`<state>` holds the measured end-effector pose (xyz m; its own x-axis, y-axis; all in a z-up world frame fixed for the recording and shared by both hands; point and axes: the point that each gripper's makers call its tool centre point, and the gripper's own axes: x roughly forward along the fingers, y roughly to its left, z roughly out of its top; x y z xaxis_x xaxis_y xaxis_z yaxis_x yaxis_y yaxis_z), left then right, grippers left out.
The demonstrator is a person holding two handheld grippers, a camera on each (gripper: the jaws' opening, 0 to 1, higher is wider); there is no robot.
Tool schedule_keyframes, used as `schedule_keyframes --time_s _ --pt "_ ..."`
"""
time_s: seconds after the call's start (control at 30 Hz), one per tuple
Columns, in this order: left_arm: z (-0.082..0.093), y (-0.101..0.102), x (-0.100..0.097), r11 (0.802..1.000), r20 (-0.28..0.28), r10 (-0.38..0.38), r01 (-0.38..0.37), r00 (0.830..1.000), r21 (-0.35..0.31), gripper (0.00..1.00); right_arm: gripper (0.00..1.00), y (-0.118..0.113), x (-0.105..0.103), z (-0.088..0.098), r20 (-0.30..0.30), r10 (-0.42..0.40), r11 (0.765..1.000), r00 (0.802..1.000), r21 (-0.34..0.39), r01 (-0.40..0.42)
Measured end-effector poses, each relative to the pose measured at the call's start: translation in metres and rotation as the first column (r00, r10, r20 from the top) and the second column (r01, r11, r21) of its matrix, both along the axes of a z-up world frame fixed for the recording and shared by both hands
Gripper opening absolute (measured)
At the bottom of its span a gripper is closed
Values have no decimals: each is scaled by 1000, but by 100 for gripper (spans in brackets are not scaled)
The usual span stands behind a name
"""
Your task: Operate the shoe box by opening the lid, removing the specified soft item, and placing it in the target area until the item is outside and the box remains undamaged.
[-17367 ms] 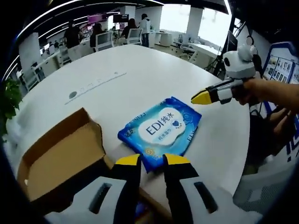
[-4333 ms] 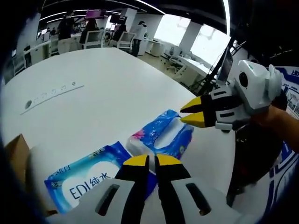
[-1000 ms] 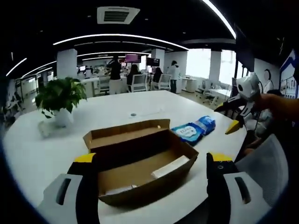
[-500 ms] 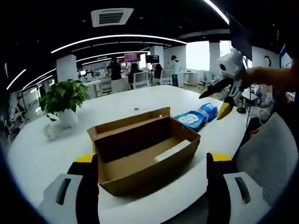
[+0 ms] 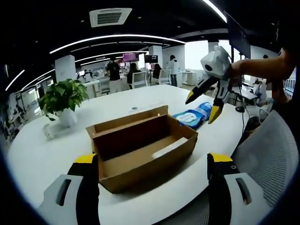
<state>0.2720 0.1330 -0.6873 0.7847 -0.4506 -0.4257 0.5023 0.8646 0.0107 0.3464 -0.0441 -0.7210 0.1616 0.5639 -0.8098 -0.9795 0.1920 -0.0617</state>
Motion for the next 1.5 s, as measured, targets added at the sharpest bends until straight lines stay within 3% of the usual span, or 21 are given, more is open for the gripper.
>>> schedule_keyframes --time_s 0.53,1.0,1.23,1.5 --pt "1 4 2 1000 44 16 -15 999 -12 100 60 22 14 -15 -16 164 984 986 -65 -165" --pt "4 3 2 999 53 17 -15 998 -42 100 50 36 13 -41 -36 303 946 952 -110 -305" --pt "3 4 3 999 46 22 -20 999 -50 100 44 42 19 -49 -31 320 938 947 -131 -321" --pt "1 4 3 998 37 24 -22 999 -54 100 41 50 17 -61 -72 339 930 938 -125 -345"
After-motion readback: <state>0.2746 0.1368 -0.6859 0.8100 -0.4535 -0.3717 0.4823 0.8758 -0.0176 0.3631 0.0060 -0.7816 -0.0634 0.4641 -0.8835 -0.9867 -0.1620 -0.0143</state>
